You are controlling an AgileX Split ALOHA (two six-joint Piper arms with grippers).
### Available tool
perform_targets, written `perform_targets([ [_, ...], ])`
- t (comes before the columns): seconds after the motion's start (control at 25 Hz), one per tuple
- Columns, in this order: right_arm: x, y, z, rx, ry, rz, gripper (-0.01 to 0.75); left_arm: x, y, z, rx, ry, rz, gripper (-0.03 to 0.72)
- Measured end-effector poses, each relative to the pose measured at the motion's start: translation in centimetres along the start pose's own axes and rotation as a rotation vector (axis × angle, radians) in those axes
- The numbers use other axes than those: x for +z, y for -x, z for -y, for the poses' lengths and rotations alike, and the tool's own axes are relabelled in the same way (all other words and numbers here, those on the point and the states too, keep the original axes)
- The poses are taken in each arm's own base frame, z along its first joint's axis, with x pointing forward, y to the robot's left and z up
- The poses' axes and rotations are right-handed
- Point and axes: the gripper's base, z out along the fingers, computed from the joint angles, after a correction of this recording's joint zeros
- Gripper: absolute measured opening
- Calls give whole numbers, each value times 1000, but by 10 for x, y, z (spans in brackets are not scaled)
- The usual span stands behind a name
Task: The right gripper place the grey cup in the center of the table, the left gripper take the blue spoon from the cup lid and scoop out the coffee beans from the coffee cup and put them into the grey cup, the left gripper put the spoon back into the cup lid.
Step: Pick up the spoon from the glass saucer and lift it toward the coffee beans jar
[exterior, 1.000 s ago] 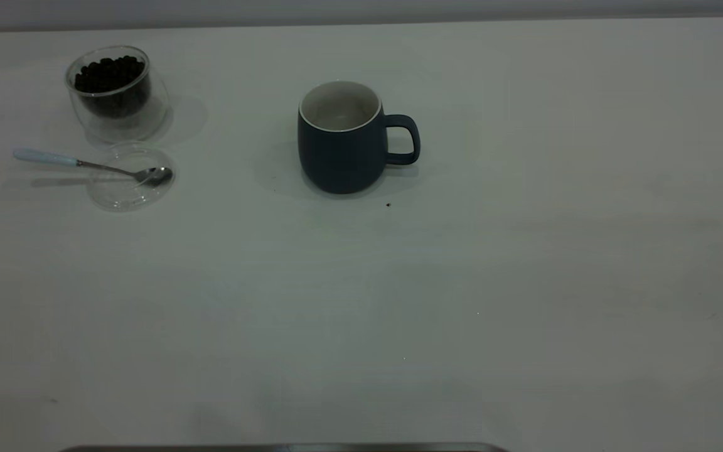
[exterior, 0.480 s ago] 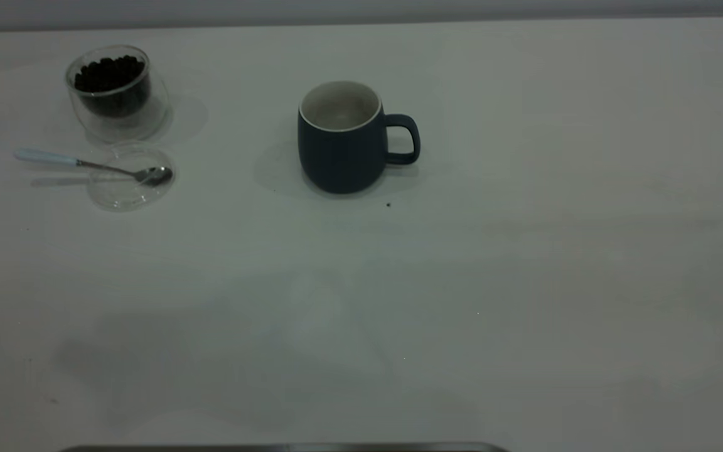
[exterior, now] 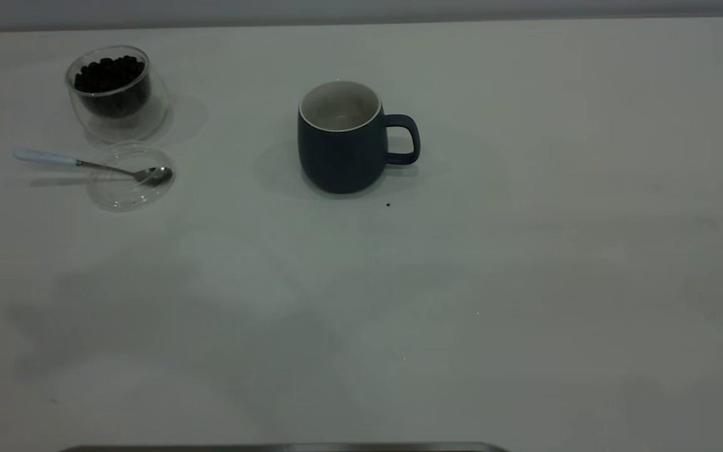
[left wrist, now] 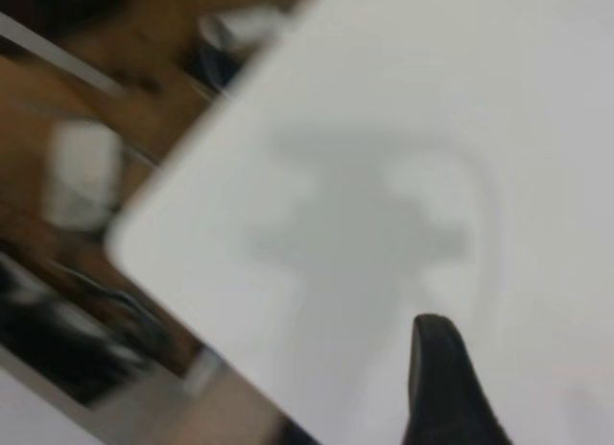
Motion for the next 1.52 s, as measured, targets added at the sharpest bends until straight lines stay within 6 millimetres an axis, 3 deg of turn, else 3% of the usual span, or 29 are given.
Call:
perform_targets([
  [0.2, 0, 0, 0, 0, 0, 0, 358, 52, 18, 10, 0, -193, -183, 441],
  [0.36, 0, 0, 0, 0, 0, 0, 358, 83, 35, 26, 121, -389, -259, 417],
  [0.52, 0, 0, 0, -1, 0, 0, 358, 110, 51, 40, 265, -515, -239, 413],
  [0.72, 0, 0, 0, -1, 0, 0, 358, 148, 59, 45, 335, -507, -140, 413],
  [0.92, 0, 0, 0, -1, -1, 0, 358, 187, 55, 51, 288, -522, -133, 417],
  [1.24, 0, 0, 0, 0, -2, 0, 358, 258, 12, 58, 348, -583, -323, 545],
  [1.52, 0, 0, 0, 0, -2, 0, 358, 270, 12, 59, 344, -562, -264, 565],
])
